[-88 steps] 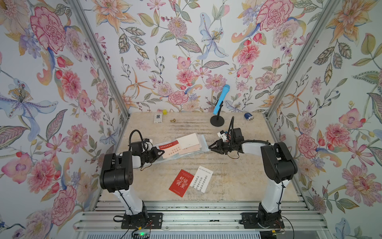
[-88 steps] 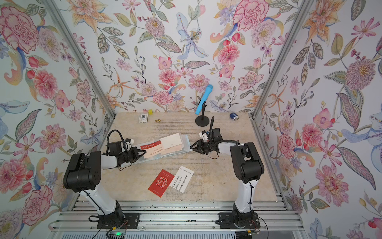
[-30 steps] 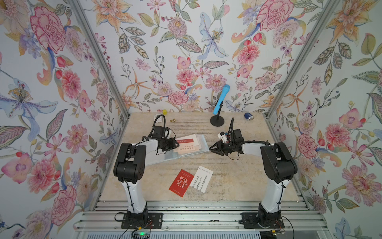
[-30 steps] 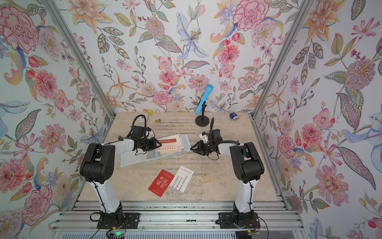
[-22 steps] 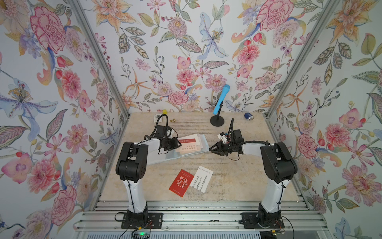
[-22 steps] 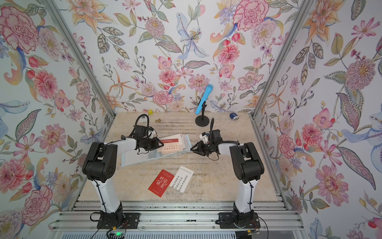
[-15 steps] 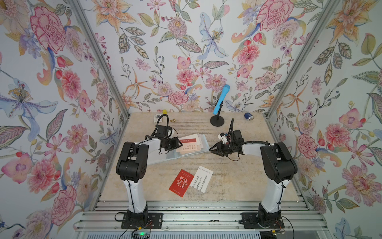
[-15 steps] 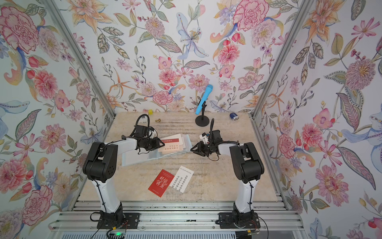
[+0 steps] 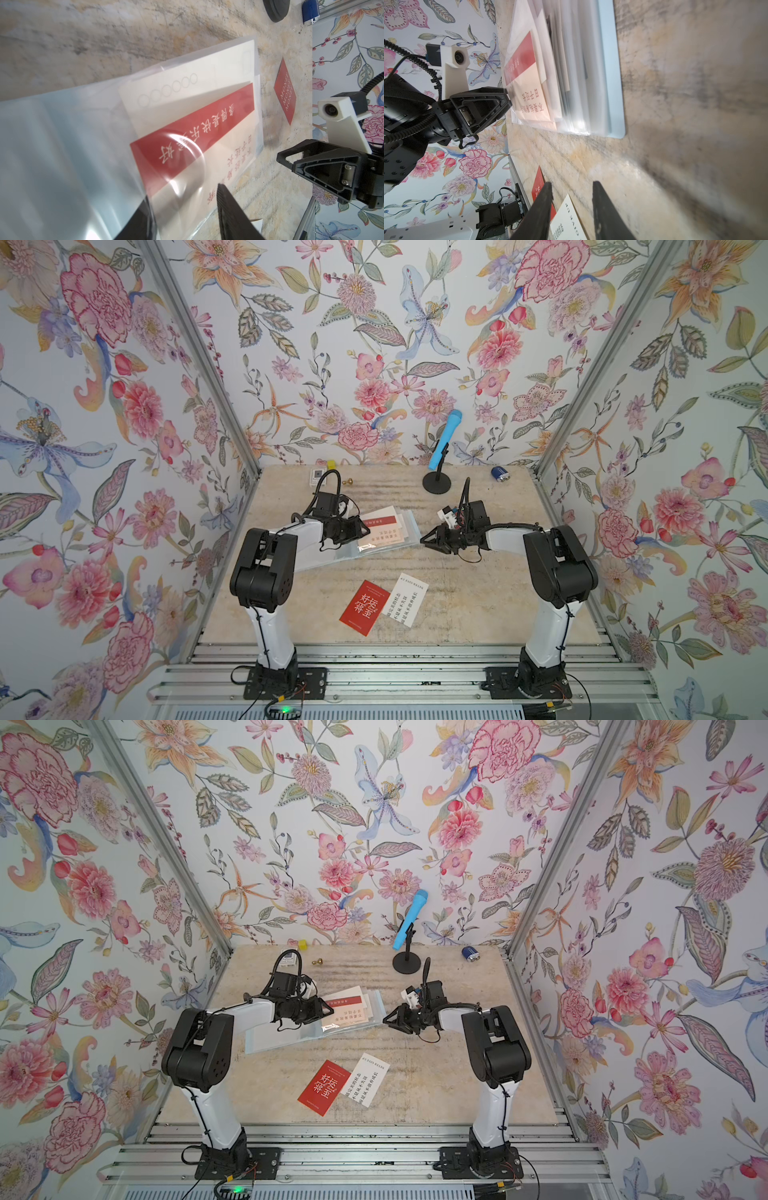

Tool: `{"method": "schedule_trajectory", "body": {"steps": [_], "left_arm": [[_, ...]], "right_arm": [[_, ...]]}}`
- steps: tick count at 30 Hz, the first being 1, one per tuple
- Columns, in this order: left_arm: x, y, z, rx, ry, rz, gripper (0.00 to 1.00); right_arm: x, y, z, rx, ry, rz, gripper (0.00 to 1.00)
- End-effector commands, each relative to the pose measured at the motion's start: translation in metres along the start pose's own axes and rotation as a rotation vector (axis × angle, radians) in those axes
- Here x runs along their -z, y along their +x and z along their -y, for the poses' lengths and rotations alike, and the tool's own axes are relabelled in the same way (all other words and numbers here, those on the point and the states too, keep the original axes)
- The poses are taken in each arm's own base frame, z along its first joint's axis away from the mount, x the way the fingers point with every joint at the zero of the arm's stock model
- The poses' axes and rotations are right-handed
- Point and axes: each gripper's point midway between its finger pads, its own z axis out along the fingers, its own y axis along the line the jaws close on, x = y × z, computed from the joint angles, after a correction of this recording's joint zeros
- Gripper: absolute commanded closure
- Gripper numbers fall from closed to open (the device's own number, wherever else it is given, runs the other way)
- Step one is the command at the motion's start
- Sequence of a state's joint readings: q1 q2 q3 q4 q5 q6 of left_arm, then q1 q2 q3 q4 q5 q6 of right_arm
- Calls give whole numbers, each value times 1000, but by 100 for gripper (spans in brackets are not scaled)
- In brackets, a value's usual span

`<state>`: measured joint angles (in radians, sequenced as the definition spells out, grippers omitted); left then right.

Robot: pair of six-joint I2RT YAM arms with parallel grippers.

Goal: Place the photos into the photo albums
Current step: Insert the photo into the photo album.

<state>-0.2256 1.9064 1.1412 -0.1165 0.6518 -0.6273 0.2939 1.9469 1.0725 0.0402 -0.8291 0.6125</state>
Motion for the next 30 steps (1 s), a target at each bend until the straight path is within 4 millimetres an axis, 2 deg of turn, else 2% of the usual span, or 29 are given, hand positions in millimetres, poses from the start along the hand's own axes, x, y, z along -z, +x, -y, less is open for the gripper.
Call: {"method": "schedule_trajectory", "body": {"steps": [1, 7, 12, 23, 30], "left_arm": [[7, 15, 9, -15, 19, -37, 53], [-2, 16, 19, -32, 35, -66, 52], [-11, 17, 15, -50, -1, -95, 51], [3, 7, 0, -120, -159, -111, 50], [16, -10, 16, -159, -145, -65, 49]], "right_arm": [[1, -5, -4, 23, -4, 4, 65], [0, -6, -3, 21, -5, 4, 65], [2, -4, -3, 23, -3, 4, 65], [7, -6, 2, 20, 13, 22, 65], [23, -19, 5, 30, 43, 85, 65]]}}
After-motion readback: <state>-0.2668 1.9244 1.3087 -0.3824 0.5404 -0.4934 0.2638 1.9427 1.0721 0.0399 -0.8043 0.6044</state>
